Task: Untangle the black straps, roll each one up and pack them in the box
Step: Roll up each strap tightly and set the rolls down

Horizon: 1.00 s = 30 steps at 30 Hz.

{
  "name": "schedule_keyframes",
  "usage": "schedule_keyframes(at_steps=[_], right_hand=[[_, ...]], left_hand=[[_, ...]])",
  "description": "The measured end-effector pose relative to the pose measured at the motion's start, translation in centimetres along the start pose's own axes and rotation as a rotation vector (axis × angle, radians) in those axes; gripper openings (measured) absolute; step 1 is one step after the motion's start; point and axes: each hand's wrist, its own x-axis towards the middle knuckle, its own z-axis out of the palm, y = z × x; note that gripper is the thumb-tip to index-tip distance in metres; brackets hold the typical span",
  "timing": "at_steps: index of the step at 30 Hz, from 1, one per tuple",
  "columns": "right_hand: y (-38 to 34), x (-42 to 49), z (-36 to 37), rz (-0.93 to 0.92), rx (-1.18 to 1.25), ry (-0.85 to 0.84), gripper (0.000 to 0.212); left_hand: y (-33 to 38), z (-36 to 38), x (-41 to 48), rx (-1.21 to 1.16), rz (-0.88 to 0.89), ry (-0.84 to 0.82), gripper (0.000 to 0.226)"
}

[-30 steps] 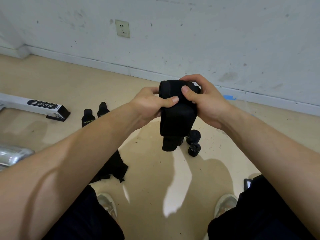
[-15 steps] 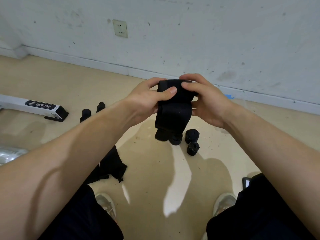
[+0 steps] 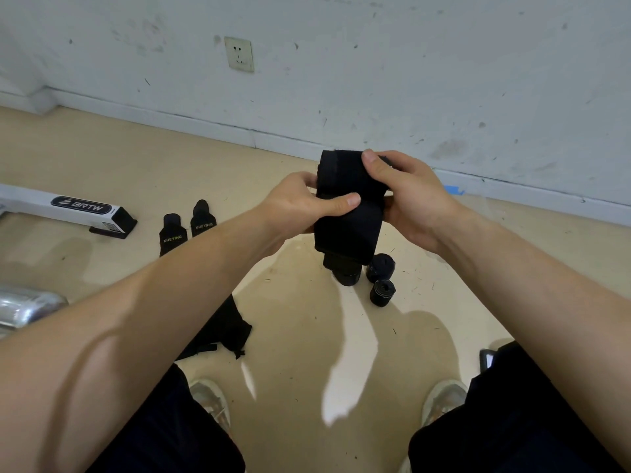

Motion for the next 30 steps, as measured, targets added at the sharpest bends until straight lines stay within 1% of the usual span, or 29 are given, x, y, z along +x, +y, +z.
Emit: schedule_keyframes(at_steps=[1,4,5,9,12,16,19,23,27,30], right_hand=[[0.0,0.0,0.0,0.001,-0.004,0.001,0.039],[0.2,0.1,0.0,0.008,-0.025,0.019,0.040],[0.2,0.2,-0.1,0.014,-0.035,0.024,0.040],[-0.2,0.2,-0.6,0.028,-0.091,0.022,0.032],[-0.4,0.1,-0.8,0.028,-0.112,0.011,0.030],[0.0,0.1,-0.7,0.020,-0.068,0.014,0.031],[0.1,0.1,-0.7,0.008,-0.015,0.011,0.026],[0.0,0.0,-0.9,0.000,-0.030,-0.005,0.029],[0.0,-0.2,-1.0,-0.029,-0.063,-0.033,0.028],[0.1,-0.1,-1.2,-0.054,-0.069,-0.056,0.030]], left_hand=[[-0.2,0.1,0.1,-0.003,0.005,-0.003,0.050],[-0.4,0.1,0.4,0.014,0.025,-0.001,0.027],[-0.4,0.1,0.5,0.026,0.028,0.005,0.026],[-0.5,0.2,0.9,0.084,0.022,0.017,0.036],[-0.5,0.3,1.0,0.084,0.003,0.009,0.032],[-0.7,0.1,1.0,0.063,-0.026,0.007,0.026],[-0.5,-0.2,1.0,0.024,-0.039,-0.010,0.029],[0.2,-0.6,0.7,-0.041,-0.063,-0.047,0.032],[0.9,-0.7,0.1,-0.115,-0.092,-0.077,0.023],[1.6,-0.4,-0.6,-0.201,-0.121,-0.087,0.022]])
